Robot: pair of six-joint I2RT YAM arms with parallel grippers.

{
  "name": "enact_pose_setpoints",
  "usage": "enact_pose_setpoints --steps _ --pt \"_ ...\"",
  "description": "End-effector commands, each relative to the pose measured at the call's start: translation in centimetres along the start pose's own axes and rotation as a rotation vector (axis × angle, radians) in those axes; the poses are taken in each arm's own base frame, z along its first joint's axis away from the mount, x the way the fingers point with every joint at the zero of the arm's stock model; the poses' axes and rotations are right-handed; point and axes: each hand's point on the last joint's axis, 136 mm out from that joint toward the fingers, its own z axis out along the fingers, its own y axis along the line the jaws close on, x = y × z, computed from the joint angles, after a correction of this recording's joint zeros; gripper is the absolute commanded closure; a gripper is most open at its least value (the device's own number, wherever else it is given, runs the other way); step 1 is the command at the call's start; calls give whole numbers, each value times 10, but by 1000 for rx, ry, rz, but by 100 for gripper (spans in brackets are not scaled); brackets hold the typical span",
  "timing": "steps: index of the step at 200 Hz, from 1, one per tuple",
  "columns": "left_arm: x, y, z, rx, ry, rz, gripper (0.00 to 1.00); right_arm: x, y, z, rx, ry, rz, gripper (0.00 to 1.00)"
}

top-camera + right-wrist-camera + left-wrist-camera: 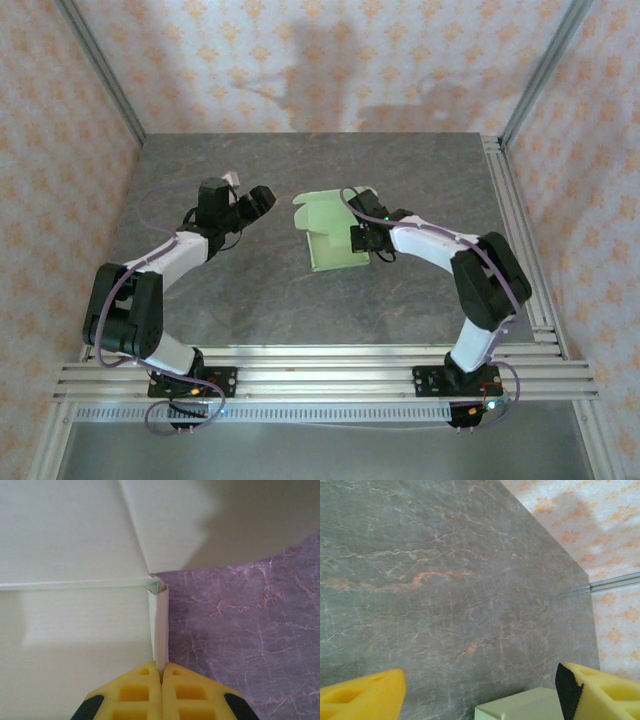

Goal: Fold the paper box

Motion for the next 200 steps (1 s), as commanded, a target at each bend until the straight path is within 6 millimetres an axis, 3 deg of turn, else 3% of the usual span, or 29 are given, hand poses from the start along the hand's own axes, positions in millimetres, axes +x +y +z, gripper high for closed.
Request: enact_pose_setpoints --steps 1,49,90,110,132,157,200 --pt "-5 6 -9 -34 -22 27 20 6 -16 8 113 34 5 98" --pt "-9 14 -13 -43 -28 13 19 30 -27 32 255 143 -67 97" --pt "-12 16 -14 -43 -31 13 18 38 -33 36 369 165 -131 97" --pt "-11 15 -13 -39 -27 13 18 35 -38 32 413 157 -143 97" --pt "-12 13 -13 -35 -24 16 18 28 -30 26 364 128 -124 95" --pt "-13 11 -14 -33 -21 26 17 14 -11 18 253 73 -78 79" --pt "-13 8 -18 -35 -20 38 15 -6 -4 0 183 -10 -23 71"
